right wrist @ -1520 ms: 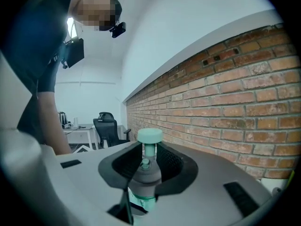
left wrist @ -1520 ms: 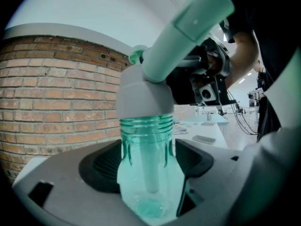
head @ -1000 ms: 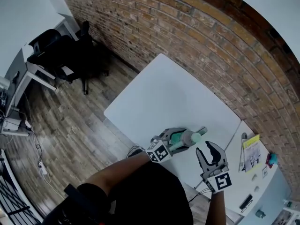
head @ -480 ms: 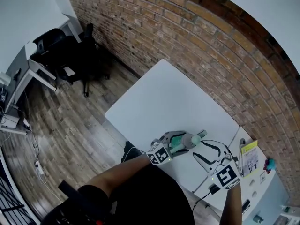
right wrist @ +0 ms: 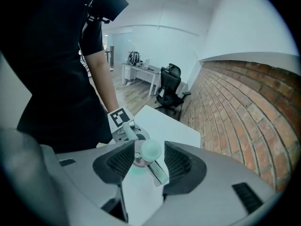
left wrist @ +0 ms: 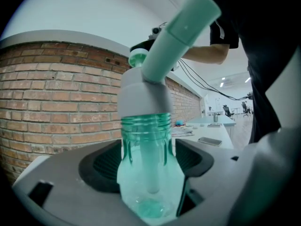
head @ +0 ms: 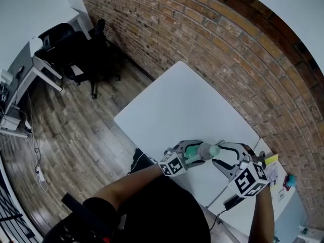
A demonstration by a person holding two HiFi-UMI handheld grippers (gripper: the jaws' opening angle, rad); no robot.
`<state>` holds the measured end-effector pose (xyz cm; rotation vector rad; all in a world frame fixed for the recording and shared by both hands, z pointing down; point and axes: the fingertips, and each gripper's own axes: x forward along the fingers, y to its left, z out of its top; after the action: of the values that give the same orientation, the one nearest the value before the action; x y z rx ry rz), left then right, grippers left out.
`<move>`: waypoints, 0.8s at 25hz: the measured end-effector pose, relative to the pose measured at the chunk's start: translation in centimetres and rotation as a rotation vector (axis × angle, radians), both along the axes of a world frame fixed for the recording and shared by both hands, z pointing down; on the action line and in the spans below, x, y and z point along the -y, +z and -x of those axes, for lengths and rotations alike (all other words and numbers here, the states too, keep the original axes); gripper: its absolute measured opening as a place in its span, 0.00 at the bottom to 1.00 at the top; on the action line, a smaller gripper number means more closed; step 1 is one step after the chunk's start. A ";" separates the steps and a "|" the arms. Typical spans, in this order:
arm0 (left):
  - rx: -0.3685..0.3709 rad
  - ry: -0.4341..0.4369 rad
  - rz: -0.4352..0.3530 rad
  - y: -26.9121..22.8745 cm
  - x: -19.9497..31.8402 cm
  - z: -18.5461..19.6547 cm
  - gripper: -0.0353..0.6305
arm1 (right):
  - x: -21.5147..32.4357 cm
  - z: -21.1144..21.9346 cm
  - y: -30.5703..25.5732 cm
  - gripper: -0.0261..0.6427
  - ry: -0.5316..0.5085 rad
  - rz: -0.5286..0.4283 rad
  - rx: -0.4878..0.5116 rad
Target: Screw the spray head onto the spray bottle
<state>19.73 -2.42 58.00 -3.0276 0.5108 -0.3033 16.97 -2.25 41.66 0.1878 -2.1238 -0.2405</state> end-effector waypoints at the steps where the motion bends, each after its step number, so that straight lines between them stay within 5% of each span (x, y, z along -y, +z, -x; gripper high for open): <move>1: 0.000 -0.001 0.000 0.0 0.0 0.0 0.58 | 0.0 0.1 0.2 0.31 -0.033 0.001 -0.027; 20: 0.001 -0.019 -0.003 -0.1 0.2 -0.1 0.58 | -0.7 1.3 5.7 0.36 -0.467 0.095 -0.415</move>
<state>19.83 -2.62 57.93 -3.0210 0.5391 -0.3047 15.65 -1.51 47.32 -0.3904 -1.7334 -0.4114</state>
